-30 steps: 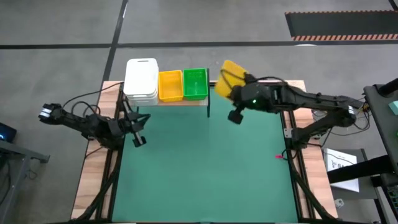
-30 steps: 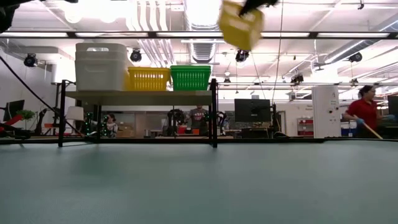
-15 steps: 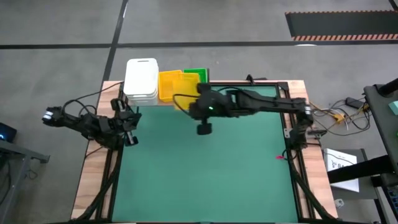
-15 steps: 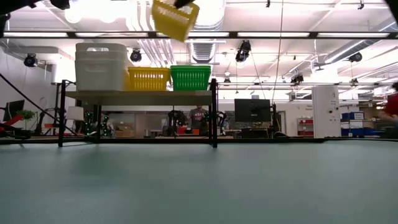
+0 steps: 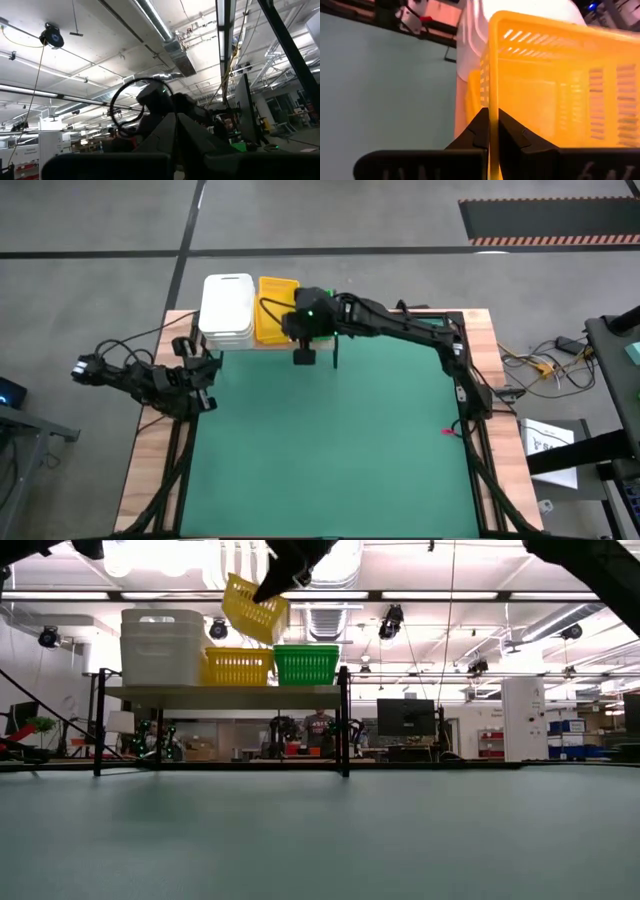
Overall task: Stack baskets on shelf by color
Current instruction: Stack the yellow basket on the yellow basket on the shelf
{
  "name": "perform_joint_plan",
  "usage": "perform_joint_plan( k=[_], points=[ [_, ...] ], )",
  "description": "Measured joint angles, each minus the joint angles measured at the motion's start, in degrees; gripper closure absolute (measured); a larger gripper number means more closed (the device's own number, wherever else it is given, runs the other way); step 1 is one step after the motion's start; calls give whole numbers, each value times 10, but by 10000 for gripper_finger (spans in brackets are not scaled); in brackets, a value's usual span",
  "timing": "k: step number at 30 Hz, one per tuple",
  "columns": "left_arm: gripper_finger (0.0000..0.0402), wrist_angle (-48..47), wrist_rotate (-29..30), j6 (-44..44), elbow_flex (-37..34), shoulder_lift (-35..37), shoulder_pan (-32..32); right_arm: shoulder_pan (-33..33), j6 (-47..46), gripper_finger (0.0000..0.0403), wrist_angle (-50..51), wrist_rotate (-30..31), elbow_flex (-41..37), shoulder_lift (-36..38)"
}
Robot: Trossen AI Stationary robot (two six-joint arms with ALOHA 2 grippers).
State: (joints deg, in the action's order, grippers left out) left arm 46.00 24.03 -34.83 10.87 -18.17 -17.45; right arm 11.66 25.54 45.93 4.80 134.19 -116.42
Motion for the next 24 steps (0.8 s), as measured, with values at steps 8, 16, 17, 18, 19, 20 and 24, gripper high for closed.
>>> perform_joint_plan(
  k=[8, 16, 17, 18, 19, 20, 24],
  points=[
    [402, 1, -1, -3, -1, 5, 0, 31, 2, 394, -34, -29, -2, -32],
    [402, 1, -2, -6, -1, 9, 0, 34, 20, 394, -51, -33, -2, -47],
    [402, 1, -2, -6, -1, 10, 0, 34, 20, 394, -51, -34, -2, -47],
    [402, 1, -2, -6, -1, 10, 0, 34, 19, 393, -50, -34, -2, -48],
    [402, 1, -2, -6, -1, 10, 0, 34, 15, 391, -49, -34, -2, -49],
    [401, 1, -2, -6, 0, 10, 0, 34, 11, 387, -49, -34, -2, -49],
    [402, 1, -2, -6, 0, 11, 0, 34, 6, 360, -50, -35, -2, -49]
  ],
)
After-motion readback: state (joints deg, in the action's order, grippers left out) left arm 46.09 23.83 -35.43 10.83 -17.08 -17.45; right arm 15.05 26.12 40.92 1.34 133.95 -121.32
